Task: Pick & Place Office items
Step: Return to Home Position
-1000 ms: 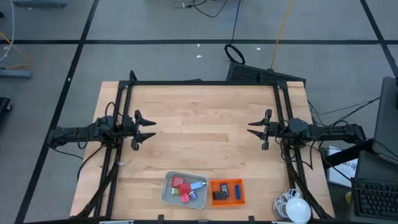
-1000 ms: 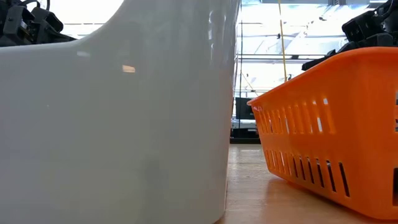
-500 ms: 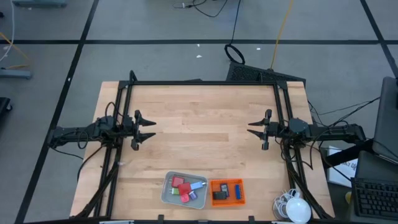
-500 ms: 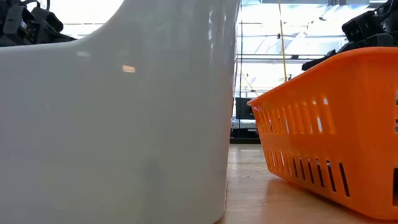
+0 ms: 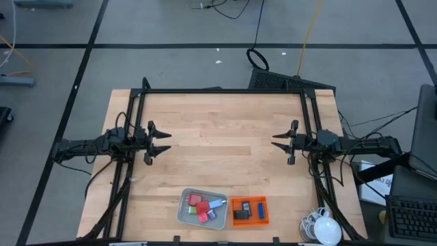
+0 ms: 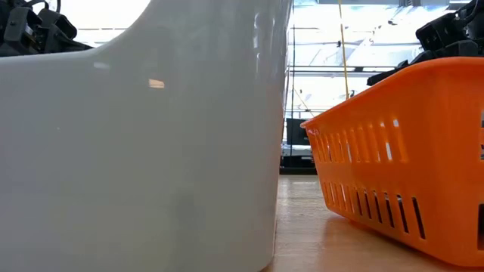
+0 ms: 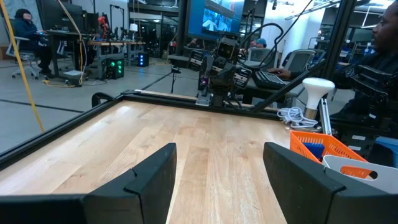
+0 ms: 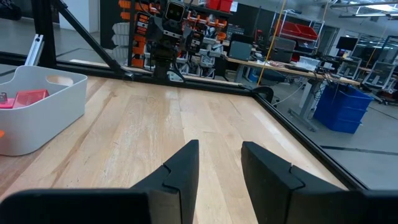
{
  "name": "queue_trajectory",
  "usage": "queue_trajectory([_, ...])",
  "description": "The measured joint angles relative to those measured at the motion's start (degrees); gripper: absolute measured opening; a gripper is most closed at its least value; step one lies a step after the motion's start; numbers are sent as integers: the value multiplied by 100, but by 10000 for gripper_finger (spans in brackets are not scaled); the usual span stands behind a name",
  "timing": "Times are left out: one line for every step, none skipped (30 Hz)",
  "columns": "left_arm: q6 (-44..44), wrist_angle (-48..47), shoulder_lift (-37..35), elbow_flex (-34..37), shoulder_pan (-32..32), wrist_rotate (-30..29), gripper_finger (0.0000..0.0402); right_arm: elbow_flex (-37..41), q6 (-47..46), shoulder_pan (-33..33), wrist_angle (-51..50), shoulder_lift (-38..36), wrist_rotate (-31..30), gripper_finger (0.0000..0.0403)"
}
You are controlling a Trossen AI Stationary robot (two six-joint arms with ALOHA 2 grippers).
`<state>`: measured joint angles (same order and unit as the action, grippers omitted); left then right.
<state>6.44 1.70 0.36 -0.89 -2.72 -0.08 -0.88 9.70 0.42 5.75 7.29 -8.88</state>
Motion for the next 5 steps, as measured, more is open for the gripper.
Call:
queue_trajectory([0, 1, 0, 1, -1, 2, 244, 1, 2, 1, 0, 0, 0, 112])
queue_trajectory([0, 1, -2, 1, 1, 0, 244, 0, -1, -1, 1, 1, 0, 112])
queue_trajectory([0, 1, 0, 1, 2, 0, 244, 0, 0, -1, 0, 1, 0, 112])
queue_trajectory([0, -1, 0, 1, 0, 0, 244, 1, 1, 0, -1, -1, 0, 112])
queue_trajectory([0, 1, 0, 1, 0, 2, 244, 1, 0, 1, 0, 0, 0, 112])
